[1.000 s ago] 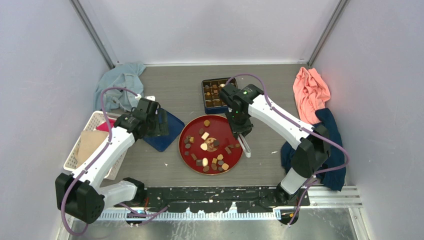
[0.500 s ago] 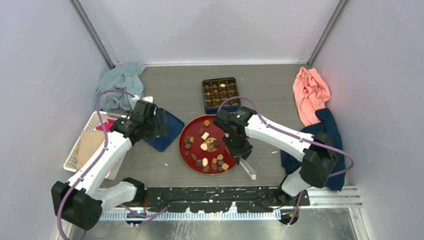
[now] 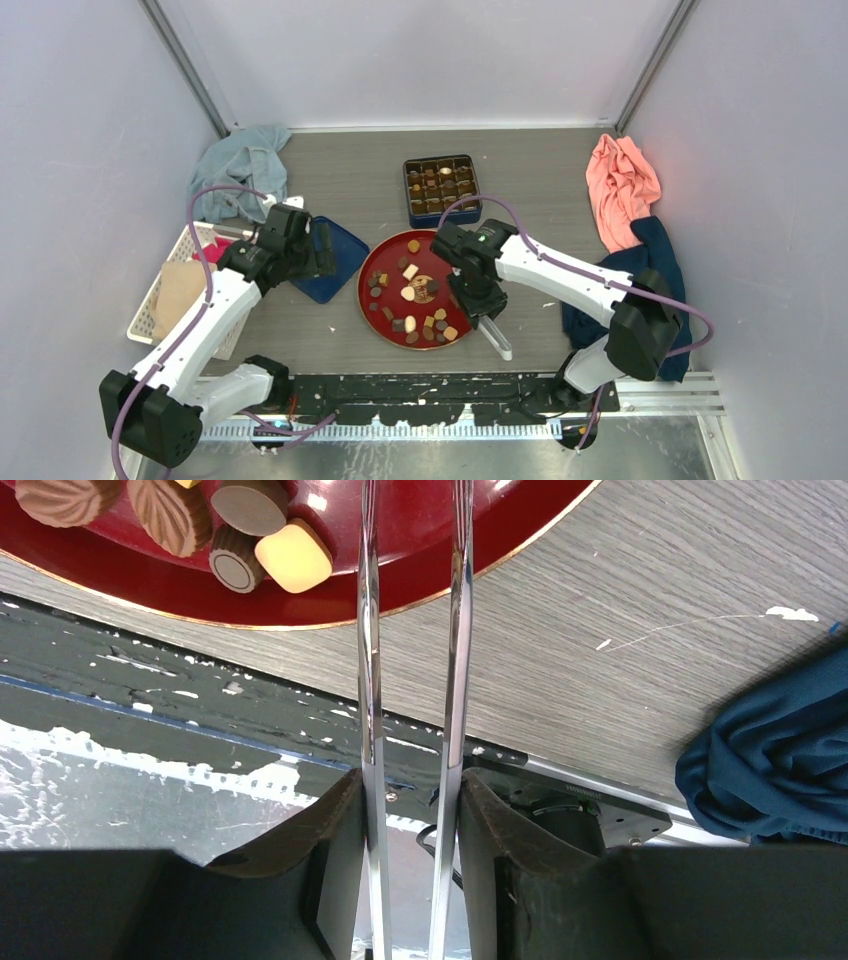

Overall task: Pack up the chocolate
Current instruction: Pick up the fake chocolate from the plate.

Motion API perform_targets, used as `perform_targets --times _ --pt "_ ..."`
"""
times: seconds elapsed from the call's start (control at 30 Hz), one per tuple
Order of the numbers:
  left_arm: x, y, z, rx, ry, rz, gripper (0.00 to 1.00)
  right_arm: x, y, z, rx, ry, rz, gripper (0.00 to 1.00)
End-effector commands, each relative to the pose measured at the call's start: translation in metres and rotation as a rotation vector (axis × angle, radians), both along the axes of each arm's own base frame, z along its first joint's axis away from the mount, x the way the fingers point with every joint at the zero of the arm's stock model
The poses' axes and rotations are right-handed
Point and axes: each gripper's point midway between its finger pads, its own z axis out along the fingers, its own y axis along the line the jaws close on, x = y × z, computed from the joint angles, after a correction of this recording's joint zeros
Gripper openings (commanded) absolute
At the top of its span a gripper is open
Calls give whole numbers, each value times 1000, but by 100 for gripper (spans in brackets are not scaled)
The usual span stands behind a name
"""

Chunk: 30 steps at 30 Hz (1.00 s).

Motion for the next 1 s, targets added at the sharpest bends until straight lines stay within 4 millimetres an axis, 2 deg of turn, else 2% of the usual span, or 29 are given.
perform_targets --times 0.0,0.13,0.37,0.7,0.97 --pt "5 -4 4 -29 -24 9 85 3 7 7 53 -41 17 42" --pt "6 -4 2 -26 -16 11 85 -3 13 2 70 -8 28 43" --pt "7 -2 3 -18 -23 15 85 -6 12 -12 41 20 35 43" --pt "9 -6 0 -27 -16 8 85 -9 4 -15 14 18 19 44" --pt "9 -7 1 -34 -18 4 85 -5 1 -6 17 -29 2 44"
